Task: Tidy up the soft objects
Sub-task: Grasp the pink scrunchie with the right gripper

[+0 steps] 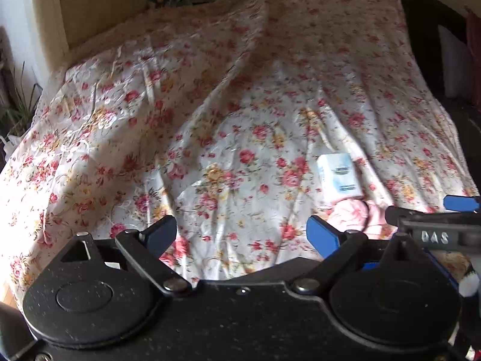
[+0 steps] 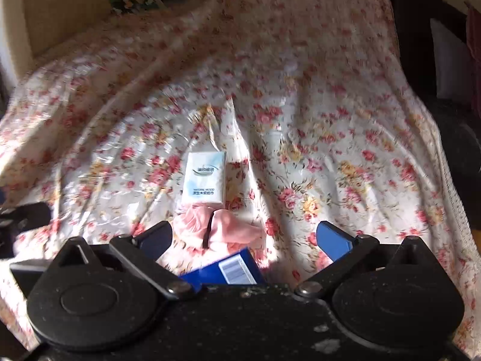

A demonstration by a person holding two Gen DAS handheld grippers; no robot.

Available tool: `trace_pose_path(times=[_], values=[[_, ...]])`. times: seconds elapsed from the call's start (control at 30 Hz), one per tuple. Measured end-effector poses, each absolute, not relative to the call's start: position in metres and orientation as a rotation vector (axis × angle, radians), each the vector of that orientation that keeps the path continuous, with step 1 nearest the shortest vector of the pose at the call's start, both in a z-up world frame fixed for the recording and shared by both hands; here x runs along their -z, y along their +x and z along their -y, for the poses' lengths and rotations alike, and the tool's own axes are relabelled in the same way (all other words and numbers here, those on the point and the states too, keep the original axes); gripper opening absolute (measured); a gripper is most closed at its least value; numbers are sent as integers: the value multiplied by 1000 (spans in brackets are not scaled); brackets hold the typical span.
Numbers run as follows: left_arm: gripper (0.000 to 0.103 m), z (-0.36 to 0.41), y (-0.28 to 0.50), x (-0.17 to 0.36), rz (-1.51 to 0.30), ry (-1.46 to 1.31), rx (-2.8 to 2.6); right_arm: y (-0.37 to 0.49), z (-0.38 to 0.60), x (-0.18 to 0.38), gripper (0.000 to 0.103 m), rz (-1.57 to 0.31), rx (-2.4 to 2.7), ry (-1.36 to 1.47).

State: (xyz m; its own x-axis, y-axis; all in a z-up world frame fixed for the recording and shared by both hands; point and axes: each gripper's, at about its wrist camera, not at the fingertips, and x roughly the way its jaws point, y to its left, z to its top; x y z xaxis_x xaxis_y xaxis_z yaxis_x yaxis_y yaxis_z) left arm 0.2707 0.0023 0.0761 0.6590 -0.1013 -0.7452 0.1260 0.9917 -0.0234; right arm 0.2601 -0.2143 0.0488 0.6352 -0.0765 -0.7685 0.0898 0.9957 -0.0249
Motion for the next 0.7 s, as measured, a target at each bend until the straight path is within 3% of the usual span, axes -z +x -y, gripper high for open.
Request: trace_pose_path(times=[0.4, 0.53, 0.57, 0.7], values=[[93, -27, 281, -77, -875, -16, 60, 332, 205, 18, 98, -1087, 133, 166], [93, -26, 281, -80, -864, -18, 65, 342, 203, 29, 82, -1120, 141, 167], [93, -26, 281, -80, -862, -13, 63, 342, 202, 27, 72, -1114, 142, 161], [93, -25, 281, -79, -862, -4, 63, 336, 205, 17, 60, -1108, 120, 155]])
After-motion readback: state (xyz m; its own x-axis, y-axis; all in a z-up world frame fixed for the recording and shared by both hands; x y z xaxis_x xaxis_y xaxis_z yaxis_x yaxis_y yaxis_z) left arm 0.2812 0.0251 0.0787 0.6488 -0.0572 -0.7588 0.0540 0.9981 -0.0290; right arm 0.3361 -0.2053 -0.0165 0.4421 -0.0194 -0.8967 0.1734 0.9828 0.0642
